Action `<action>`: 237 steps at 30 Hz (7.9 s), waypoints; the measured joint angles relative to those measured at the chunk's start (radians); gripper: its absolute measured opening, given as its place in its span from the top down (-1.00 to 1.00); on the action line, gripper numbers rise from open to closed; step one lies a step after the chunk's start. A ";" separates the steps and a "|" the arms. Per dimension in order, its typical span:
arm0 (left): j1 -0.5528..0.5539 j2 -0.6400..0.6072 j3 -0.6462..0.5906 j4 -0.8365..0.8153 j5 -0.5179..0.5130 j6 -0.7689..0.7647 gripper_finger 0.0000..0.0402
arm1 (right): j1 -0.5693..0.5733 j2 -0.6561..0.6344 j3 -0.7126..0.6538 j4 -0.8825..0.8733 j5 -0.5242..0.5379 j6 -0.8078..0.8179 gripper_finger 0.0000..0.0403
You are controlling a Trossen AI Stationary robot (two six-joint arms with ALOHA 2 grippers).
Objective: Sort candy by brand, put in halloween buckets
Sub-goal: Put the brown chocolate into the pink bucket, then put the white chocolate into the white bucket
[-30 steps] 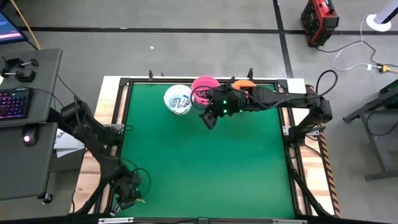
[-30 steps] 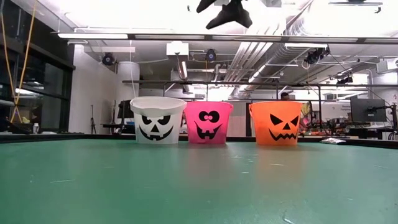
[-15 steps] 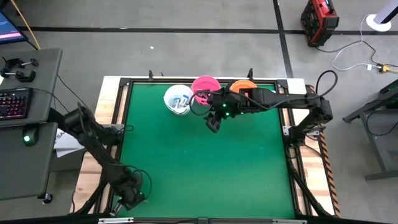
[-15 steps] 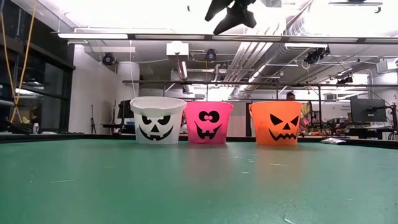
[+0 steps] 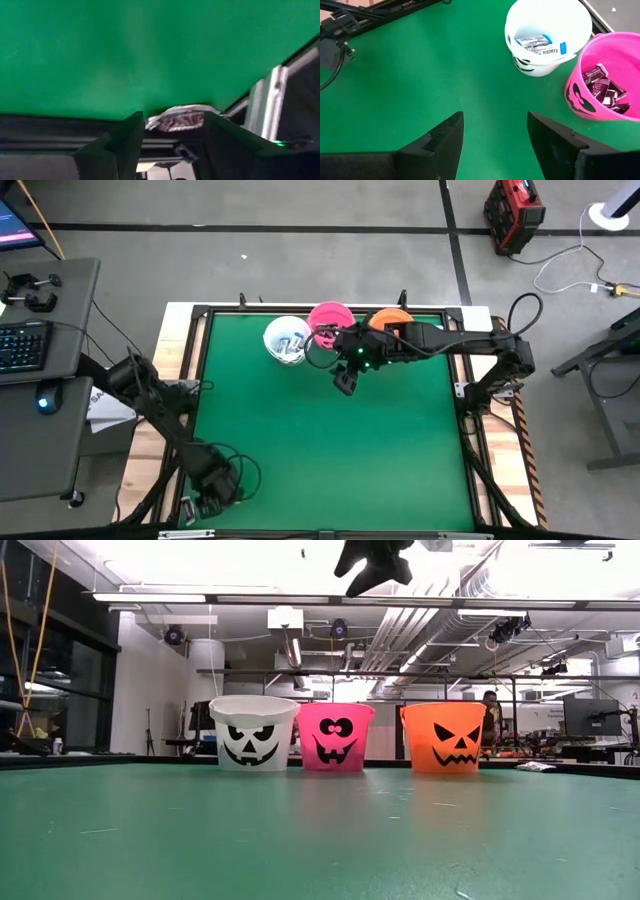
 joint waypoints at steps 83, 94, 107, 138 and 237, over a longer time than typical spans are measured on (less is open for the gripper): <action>1.297 0.108 0.531 0.365 -0.746 1.155 0.22 | -0.033 -0.289 0.001 -0.121 0.669 0.531 -0.05; 1.396 0.101 0.535 0.387 -0.439 1.061 0.03 | -0.598 -0.232 0.001 -0.260 0.314 0.338 -0.05; 1.558 -0.109 0.598 0.531 -0.309 0.919 0.03 | -1.108 0.135 0.001 -0.307 0.069 0.068 -0.05; 1.964 -0.161 0.597 0.494 -0.015 1.041 0.03 | -0.993 0.175 -0.134 -0.428 0.099 0.415 -0.05; 1.955 -0.158 0.596 0.474 -0.036 1.074 0.03 | -0.337 0.275 -0.257 1.001 -0.257 0.263 1.00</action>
